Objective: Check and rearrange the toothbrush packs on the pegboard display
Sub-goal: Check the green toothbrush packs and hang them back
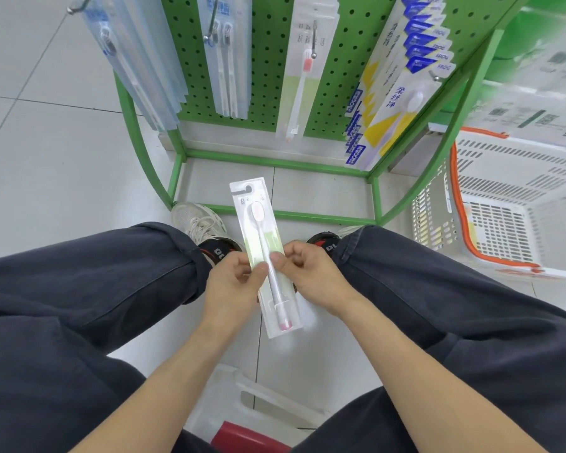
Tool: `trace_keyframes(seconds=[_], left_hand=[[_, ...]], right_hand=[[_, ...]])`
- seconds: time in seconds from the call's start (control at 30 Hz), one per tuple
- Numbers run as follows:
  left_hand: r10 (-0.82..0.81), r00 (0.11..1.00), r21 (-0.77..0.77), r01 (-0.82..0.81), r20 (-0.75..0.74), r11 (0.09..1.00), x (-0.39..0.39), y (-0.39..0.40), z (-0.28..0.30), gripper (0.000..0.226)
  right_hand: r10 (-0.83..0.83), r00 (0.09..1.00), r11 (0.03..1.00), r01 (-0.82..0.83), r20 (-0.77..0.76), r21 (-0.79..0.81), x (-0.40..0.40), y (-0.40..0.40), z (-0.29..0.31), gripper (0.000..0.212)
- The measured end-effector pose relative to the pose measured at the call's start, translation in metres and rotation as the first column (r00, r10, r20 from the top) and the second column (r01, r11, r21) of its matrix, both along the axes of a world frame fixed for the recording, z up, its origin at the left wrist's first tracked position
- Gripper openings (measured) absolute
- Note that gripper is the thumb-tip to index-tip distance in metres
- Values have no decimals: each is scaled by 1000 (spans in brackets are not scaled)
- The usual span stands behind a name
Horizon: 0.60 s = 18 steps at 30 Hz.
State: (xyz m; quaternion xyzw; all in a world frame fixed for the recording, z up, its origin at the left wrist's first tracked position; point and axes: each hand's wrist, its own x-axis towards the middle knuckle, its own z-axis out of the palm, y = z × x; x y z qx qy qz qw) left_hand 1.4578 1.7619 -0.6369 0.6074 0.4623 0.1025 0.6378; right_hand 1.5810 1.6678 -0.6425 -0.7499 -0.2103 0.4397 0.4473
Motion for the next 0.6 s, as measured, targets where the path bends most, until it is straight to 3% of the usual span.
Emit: trace_keyframes(seconds=[0.17, 0.37, 0.53, 0.6], left_hand=[[107, 994, 13, -107, 34, 994, -1, 14, -1, 9], [-51, 999, -82, 51, -4, 995, -1, 8, -3, 12], [49, 999, -54, -48, 17, 997, -1, 10, -1, 13], [97, 995, -65, -95, 28, 993, -1, 12, 0, 12]], right_hand=[[203, 959, 978, -210, -196, -18, 6, -3, 11, 16], [-11, 988, 1000, 12, -155, 7, 6, -1, 8, 16], [83, 940, 996, -68, -330, 56, 8, -4, 15, 26], [144, 932, 988, -118, -334, 97, 9, -5, 16, 35]])
